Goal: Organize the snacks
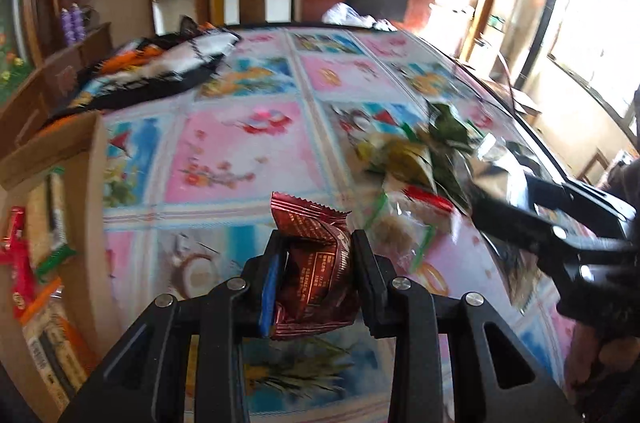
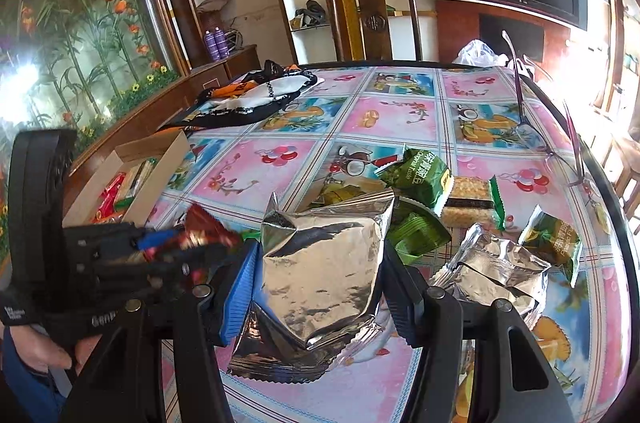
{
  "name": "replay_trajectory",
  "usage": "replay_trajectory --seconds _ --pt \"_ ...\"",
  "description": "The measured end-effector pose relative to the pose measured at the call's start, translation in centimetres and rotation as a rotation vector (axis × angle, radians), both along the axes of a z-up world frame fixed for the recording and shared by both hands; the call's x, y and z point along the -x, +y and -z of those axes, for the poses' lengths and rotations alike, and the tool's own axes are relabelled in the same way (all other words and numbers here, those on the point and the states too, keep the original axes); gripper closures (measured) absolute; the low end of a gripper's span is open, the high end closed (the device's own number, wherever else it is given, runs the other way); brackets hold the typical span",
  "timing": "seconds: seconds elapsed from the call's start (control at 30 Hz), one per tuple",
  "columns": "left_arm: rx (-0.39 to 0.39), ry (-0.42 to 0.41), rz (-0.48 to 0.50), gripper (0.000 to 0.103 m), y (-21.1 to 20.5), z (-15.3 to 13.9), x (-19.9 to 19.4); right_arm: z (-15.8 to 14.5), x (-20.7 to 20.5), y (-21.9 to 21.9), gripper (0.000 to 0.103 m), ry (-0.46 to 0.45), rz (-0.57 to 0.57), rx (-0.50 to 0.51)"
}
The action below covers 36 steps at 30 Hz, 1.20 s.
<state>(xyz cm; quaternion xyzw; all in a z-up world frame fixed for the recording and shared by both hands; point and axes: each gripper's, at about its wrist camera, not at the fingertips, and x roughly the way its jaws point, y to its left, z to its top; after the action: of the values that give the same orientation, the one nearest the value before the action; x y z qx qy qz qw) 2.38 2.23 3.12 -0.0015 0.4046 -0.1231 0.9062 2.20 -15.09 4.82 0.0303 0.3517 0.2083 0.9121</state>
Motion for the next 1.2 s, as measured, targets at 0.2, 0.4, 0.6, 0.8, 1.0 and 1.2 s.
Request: replay_trajectory --seconds 0.2,0.4,0.6,0.8,1.0,1.2 --pt "-0.011 -0.030 -0.037 0.071 0.5 -0.4 0.0 0.2 0.3 0.4 0.040 -0.005 -0.009 0.016" --pt "-0.068 -0.089 -0.065 0.071 0.4 -0.8 0.4 0.1 0.3 0.5 0.040 -0.008 -0.010 0.014" --pt "-0.099 -0.116 -0.072 0.071 0.2 -1.1 0.6 0.1 0.4 0.6 0.040 -0.008 -0.011 0.017" --pt "-0.109 -0.128 -0.075 0.071 0.2 -1.1 0.7 0.2 0.4 0.6 0.040 -0.008 -0.011 0.018" --pt "-0.118 -0.132 -0.075 0.071 0.0 -1.2 0.8 0.2 0.4 0.7 0.040 -0.009 -0.011 0.020" --pt "-0.119 -0.133 -0.076 0.071 0.0 -1.2 0.9 0.2 0.5 0.7 0.040 -0.007 -0.012 0.020"
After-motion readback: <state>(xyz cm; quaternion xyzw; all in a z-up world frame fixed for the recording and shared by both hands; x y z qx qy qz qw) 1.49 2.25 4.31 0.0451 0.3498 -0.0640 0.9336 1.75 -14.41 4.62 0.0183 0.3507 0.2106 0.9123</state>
